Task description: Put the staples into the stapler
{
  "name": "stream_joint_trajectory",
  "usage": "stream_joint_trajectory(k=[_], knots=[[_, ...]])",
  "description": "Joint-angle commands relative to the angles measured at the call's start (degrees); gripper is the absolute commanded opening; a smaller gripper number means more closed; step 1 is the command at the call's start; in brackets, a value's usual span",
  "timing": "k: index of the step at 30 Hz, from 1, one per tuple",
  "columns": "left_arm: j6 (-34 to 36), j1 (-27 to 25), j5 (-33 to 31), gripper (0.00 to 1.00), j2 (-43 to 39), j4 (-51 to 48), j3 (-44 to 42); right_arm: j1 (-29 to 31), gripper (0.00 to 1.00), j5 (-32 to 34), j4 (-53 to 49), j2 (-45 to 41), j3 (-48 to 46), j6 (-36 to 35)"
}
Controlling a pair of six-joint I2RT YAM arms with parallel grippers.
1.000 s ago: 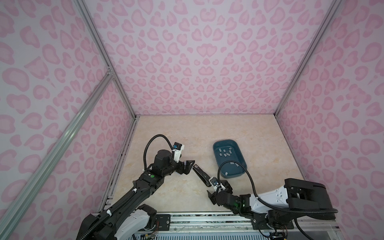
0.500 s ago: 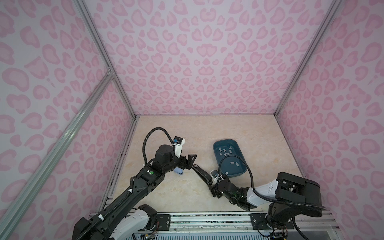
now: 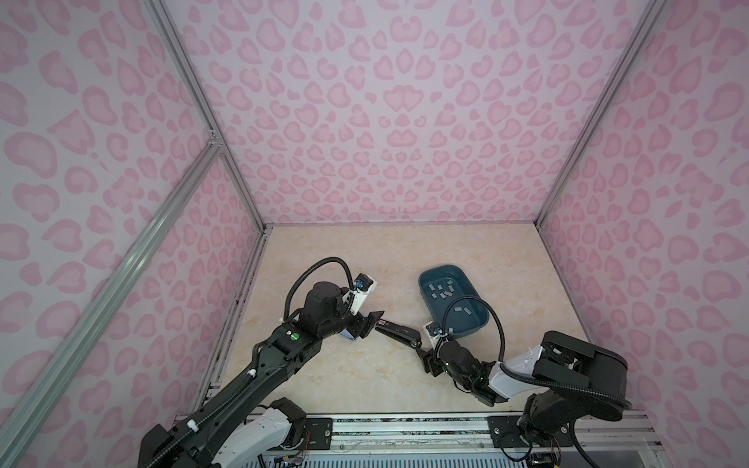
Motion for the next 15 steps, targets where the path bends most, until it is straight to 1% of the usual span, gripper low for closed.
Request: stream_joint_trajectory(k=[1,3,5,8,12,15], knots=[[11.6,-2.1,4.8,0.74,8.2,0.1,4.4,0.5,0.72,-2.8,-0.4,-1.6,-1.1,1.0],[17.8,-4.3,5.2,0.75,13.6,-0.4,6.2,1.4,0.72,-2.2,-1.1,-3.3,-2.0,1.6],[21.6,-5.5,4.5,0.74,18.9,-3.0,9.4,1.8,0.71,-1.0,-3.3,-5.7,-2.5,2.6],[27.1,-5.9,7.8,0.75,25.0,-6.9,12.8,2.8,0.71,0.0,-6.6,-9.3,-3.2,3.9],[30.9,-6.1,10.4,0.74,28.5,-5.8,12.8,4.8,0.71,4.5,-13.0,-13.2,-3.2,5.7],[32.1,-6.3,11.9,0.74,31.9,-5.8,14.1,4.9,0.73,5.0,-14.8,-15.8,-4.4,7.0]])
